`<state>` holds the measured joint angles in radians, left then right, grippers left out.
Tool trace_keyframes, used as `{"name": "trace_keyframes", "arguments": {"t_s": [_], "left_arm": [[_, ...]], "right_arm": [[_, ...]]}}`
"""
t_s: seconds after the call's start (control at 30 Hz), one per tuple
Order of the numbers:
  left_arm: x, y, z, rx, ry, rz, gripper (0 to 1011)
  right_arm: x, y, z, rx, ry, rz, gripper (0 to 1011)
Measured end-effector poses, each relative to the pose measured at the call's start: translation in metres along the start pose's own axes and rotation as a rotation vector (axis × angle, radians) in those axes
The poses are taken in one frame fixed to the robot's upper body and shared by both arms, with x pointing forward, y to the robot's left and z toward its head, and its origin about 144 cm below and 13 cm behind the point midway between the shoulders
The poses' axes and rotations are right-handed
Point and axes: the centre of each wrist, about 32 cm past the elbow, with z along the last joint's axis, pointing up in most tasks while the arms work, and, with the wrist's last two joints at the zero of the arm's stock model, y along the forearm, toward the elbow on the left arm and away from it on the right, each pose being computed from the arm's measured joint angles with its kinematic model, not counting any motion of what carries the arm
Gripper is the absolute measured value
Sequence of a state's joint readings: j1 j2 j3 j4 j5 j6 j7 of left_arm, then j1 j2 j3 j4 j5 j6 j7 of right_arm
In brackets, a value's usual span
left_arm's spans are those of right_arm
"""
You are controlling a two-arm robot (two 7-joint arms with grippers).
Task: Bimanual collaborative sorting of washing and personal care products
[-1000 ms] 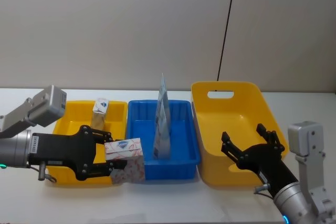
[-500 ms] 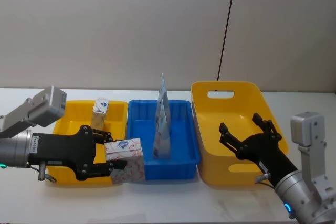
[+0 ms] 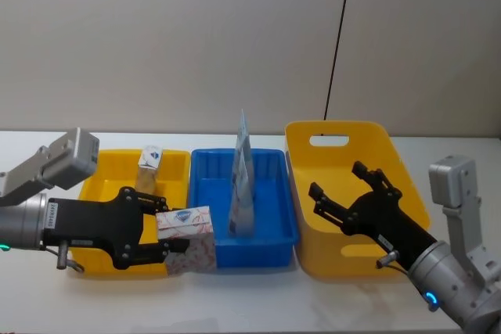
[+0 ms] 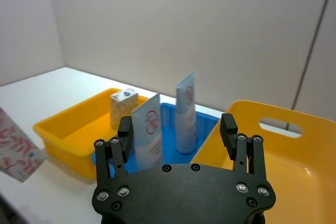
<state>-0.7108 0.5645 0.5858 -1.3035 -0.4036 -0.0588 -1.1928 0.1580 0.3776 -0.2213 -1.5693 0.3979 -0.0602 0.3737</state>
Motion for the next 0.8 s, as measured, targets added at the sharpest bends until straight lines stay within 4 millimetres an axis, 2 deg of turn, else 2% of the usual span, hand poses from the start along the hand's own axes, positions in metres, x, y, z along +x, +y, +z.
{"name": "trace_keyframes", "arguments": {"t_s": [0.8], "left_arm": [[0.000,0.000,0.000,0.000,-0.001,0.000,416]], "right_arm": [[0.044,0.023,-0.002,-0.004,-0.018,0.397,1000]]}}
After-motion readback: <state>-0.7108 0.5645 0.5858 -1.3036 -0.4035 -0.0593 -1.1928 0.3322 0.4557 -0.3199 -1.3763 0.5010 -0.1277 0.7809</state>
